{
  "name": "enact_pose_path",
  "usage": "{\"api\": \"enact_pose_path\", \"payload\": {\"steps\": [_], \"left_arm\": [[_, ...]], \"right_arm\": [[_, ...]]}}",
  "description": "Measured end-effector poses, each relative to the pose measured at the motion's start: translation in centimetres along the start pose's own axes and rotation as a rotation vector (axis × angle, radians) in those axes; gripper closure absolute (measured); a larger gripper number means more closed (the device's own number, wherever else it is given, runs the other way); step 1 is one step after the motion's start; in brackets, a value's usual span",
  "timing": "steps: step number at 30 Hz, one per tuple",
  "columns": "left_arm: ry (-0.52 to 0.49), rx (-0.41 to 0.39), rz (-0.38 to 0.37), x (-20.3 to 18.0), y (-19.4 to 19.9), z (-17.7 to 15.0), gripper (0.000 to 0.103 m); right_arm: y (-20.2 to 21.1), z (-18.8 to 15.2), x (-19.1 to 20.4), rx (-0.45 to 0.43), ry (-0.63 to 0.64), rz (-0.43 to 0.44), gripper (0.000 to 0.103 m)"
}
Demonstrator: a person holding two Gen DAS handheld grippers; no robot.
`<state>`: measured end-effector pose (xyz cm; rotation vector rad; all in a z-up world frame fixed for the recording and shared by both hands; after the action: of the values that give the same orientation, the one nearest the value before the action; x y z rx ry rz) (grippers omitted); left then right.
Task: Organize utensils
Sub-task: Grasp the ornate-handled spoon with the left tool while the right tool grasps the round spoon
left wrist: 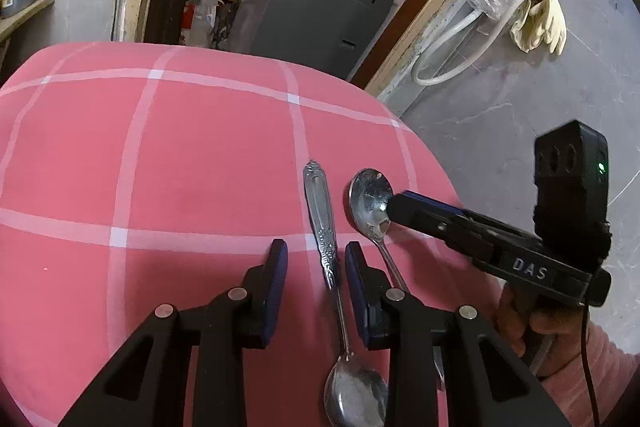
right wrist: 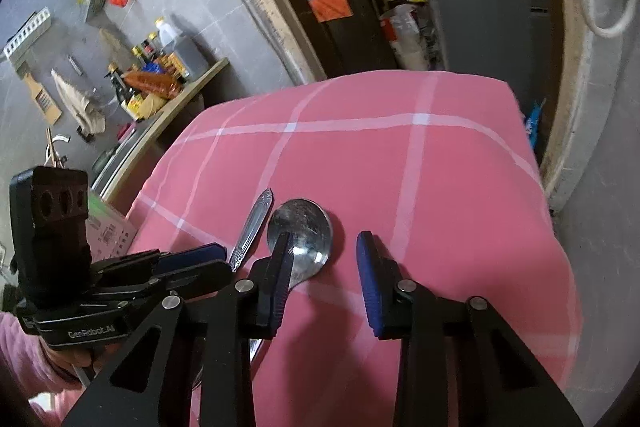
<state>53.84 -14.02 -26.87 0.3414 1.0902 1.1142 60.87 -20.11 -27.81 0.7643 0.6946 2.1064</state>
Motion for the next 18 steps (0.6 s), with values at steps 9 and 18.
{"api": "enact_pose_path", "payload": {"steps": [9, 18], "left_arm": [[-0.037, 0.04, 0.036, -0.4, -0.4, 0.3, 0.076], [-0.076, 0.093, 0.147, -1.1, -0.8, 0.4, 0.084]], "right_arm": [[-1.3, 0.7, 0.5, 0.051, 0.045, 0.049, 0.088], [-1.0, -0.1, 0.0, 0.034, -0.014, 0.079, 0.099]]}}
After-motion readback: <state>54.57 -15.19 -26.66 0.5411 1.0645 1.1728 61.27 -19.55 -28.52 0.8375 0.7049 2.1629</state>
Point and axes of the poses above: each gripper's, at about its wrist camera, not at the fingertips, and y roughly against the way its jaws point, x to its left, z to its top, the point moved 10 cm from there along -y, roughly the way its jaws point, and after that the axes turned 11 degrees about y, right-handed, at the moved point
